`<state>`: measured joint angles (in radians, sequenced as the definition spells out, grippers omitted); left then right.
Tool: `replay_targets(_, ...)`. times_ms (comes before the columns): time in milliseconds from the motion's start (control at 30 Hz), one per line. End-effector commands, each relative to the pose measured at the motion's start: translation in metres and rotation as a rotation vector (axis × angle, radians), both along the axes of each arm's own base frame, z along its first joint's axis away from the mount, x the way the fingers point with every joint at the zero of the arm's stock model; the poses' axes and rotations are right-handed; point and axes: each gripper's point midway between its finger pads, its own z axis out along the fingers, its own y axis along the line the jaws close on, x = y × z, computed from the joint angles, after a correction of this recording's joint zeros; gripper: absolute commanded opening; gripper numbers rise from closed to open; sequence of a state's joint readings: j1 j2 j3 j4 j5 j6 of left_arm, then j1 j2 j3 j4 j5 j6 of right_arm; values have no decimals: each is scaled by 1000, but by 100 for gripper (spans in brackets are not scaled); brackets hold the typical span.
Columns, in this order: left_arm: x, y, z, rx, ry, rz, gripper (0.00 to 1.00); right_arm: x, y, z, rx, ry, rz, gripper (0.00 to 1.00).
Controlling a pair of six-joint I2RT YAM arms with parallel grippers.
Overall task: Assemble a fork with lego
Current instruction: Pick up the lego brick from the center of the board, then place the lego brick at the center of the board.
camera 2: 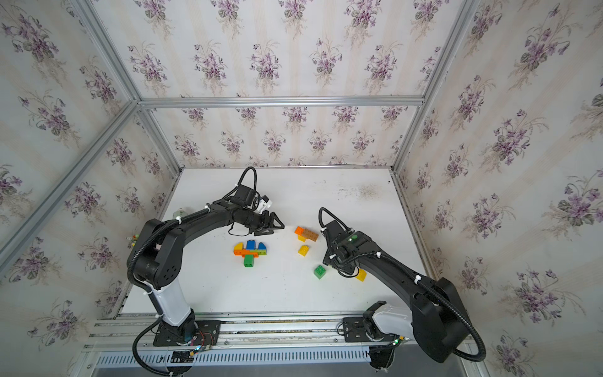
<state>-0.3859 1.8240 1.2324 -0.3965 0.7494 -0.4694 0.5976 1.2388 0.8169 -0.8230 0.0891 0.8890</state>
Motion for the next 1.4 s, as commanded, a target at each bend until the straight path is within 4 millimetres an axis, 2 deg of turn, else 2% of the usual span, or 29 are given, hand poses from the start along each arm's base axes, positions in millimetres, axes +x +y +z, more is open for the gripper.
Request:
replay_targets(0, 1, 10, 4, 4, -10, 12, 73, 5, 7, 13, -24, -17, 49, 56)
replay_targets(100, 2, 23, 6, 17, -15, 40, 73, 12, 35, 25, -14, -38, 112, 58)
replay_targets(200, 2, 36, 8, 27, -17, 67, 73, 16, 73, 29, 27, -51, 184, 58)
replay_targets(333, 0, 57, 9, 37, -20, 111, 73, 11, 118, 11, 56, -21, 284, 58)
replay_targets(533, -9, 77, 6, 54, -8, 138, 74, 16, 166, -20, 56, 9, 392, 59)
replay_targets(733, -11, 84, -4, 51, 12, 159, 74, 27, 188, -49, 29, 50, 444, 62)
replay_targets(800, -12, 85, -6, 50, 15, 162, 74, 30, 194, -53, 31, 58, 457, 64)
replay_targets(967, -13, 87, -9, 49, 26, 153, 74, 34, 198, -43, 23, 29, 539, 76)
replay_targets(1100, -13, 89, -13, 45, 38, 157, 74, 35, 198, -42, -8, 23, 648, 84)
replay_targets(1367, -16, 89, -11, 38, 42, 157, 74, 52, 206, -36, 55, -37, 763, 84)
